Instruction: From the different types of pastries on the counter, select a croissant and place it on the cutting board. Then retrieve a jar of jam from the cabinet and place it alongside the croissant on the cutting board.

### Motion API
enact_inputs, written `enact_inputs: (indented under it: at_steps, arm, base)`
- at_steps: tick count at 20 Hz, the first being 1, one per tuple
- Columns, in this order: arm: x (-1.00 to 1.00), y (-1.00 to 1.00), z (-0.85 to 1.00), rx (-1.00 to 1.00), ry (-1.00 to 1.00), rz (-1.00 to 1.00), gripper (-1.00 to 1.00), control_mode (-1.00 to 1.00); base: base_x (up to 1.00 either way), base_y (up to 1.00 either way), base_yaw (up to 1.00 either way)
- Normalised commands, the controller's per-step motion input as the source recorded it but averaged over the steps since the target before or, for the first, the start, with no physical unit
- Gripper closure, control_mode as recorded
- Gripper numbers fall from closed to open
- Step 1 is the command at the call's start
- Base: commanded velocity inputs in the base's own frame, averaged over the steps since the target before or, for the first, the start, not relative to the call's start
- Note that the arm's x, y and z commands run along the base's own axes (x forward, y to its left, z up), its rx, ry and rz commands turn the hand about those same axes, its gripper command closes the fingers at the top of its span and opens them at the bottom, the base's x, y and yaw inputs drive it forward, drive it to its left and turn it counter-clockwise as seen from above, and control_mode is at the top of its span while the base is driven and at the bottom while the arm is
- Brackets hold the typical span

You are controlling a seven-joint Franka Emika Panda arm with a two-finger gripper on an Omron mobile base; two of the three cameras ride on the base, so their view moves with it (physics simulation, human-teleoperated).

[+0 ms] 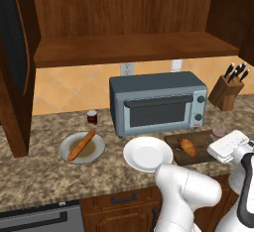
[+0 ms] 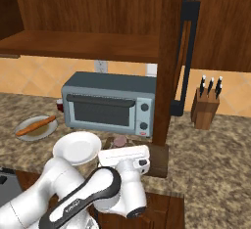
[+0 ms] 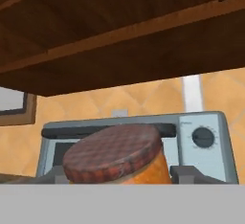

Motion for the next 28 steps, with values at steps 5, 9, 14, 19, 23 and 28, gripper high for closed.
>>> enact_inputs:
  at_steps: [5, 9, 14, 19, 23, 28]
  arm:
    - [0.69, -0.31, -0.42, 0.05, 0.14, 0.06, 1.0, -1.0]
    - [0.09, -0.4, -0.44, 0.0, 0.0, 0.11, 1.0, -1.0]
    - [0.09, -0.26, -0.48, 0.02, -0.04, 0.13, 1.0, -1.0]
    - [0.4, -0.08, 0.0, 0.03, 0.0, 0.08, 1.0, -1.0]
    - [0.17, -0.14, -0.35, 0.0, 0.0, 0.09, 1.0, -1.0]
    - [0.42, 0.0, -0.57, 0.0, 0.04, 0.09, 1.0, -1.0]
  base:
    - [0.0, 0.0, 0.0]
    - [0.0, 0.0, 0.0]
    - [0.0, 0.0, 0.0]
    - [0.0, 0.0, 0.0]
    - [0.0, 0.0, 0.0]
    - [0.0, 0.0, 0.0]
